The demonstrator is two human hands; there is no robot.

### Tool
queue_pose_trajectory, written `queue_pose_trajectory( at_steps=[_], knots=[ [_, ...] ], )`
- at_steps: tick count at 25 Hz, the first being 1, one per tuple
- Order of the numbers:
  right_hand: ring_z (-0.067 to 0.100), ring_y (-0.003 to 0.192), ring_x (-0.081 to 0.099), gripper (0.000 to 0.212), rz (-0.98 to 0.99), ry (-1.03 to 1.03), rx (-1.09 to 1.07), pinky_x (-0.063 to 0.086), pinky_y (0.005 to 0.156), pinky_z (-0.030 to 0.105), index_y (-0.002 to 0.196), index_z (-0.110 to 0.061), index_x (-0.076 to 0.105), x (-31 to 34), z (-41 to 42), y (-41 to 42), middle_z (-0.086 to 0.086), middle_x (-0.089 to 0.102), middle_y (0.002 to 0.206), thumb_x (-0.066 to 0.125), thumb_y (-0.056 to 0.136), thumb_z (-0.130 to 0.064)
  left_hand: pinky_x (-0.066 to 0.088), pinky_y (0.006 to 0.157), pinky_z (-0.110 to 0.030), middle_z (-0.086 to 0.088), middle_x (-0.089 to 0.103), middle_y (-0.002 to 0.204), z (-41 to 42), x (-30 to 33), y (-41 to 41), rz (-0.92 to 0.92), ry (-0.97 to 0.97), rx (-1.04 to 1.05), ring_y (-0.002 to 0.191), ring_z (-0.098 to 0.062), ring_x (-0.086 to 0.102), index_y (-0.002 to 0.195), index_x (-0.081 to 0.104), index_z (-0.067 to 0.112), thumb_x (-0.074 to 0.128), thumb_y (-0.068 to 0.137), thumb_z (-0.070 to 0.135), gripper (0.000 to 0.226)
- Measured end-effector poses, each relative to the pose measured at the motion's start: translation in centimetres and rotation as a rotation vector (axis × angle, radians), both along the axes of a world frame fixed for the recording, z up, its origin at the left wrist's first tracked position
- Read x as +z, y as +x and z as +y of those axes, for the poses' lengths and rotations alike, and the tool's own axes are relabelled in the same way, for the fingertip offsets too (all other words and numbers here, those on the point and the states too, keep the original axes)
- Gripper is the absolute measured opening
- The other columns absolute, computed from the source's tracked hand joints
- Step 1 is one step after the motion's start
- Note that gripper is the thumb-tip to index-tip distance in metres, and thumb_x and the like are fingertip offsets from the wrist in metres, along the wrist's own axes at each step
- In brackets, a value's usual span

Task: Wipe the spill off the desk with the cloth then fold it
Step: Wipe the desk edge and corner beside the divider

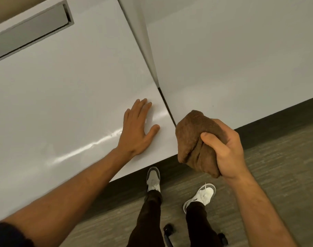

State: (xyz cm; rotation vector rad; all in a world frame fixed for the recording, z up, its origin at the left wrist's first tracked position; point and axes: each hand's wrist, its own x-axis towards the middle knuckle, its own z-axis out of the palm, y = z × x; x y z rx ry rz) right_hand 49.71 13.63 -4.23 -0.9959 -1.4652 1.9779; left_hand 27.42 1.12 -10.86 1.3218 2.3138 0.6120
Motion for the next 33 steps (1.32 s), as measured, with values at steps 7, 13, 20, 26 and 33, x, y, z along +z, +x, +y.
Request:
queue_pose_trajectory(
  at_steps=[7, 13, 20, 26, 33],
  knots=[
    [-0.004, 0.096, 0.069, 0.030, -0.084, 0.005, 0.143, 0.053, 0.079, 0.009, 0.096, -0.058, 0.072, -2.9, 6.2, 0.5, -0.026, 0.074, 0.098, 0.076, 0.087, -0.029, -0.006, 0.131, -0.045, 0.003, -0.006, 0.177, 2.8, -1.7, 1.8, 0.174, -0.152, 0.099, 0.163, -0.016, -0.010, 0.168, 0.001, 0.021, 0.023, 0.107, 0.053, 0.073],
    [-0.016, 0.103, 0.062, 0.038, -0.077, -0.065, 0.184, 0.049, 0.082, 0.002, 0.114, -0.055, 0.058, -8.3, 8.3, -4.4, -0.038, 0.067, 0.104, 0.069, 0.096, -0.023, -0.004, 0.131, -0.048, 0.004, -0.008, 0.177, 3.0, -2.2, 1.9, 0.246, -0.192, 0.100, 0.163, -0.014, -0.012, 0.168, -0.001, 0.023, 0.020, 0.105, 0.054, 0.073],
    [-0.012, 0.114, 0.056, 0.047, -0.036, 0.128, 0.300, 0.046, 0.091, 0.003, 0.135, -0.037, 0.057, -12.2, 11.2, -10.7, -0.023, 0.059, 0.125, 0.065, 0.096, -0.011, -0.002, 0.132, -0.049, 0.009, -0.007, 0.177, 2.9, -2.8, 1.7, 0.260, -0.171, 0.111, 0.163, -0.013, -0.010, 0.169, 0.002, 0.024, 0.017, 0.105, 0.059, 0.074],
    [0.010, 0.124, 0.055, 0.041, -0.030, 0.227, 0.363, 0.042, 0.111, 0.027, 0.135, -0.025, 0.062, -12.1, 9.6, -15.4, -0.001, 0.059, 0.134, 0.062, 0.097, -0.008, -0.004, 0.132, -0.045, 0.006, -0.005, 0.177, 3.1, -2.5, 1.8, 0.262, -0.197, 0.118, 0.163, -0.012, -0.009, 0.169, 0.003, 0.023, 0.024, 0.106, 0.053, 0.073],
    [0.012, 0.124, 0.058, 0.043, -0.006, 0.046, 0.405, 0.047, 0.109, 0.029, 0.138, -0.024, 0.062, -13.0, 8.4, -12.8, -0.001, 0.062, 0.135, 0.063, 0.098, -0.009, 0.000, 0.131, -0.051, 0.005, -0.004, 0.177, 3.0, -2.4, 1.8, 0.261, -0.197, 0.114, 0.163, -0.014, -0.008, 0.169, 0.003, 0.022, 0.025, 0.106, 0.050, 0.072]
  ],
)
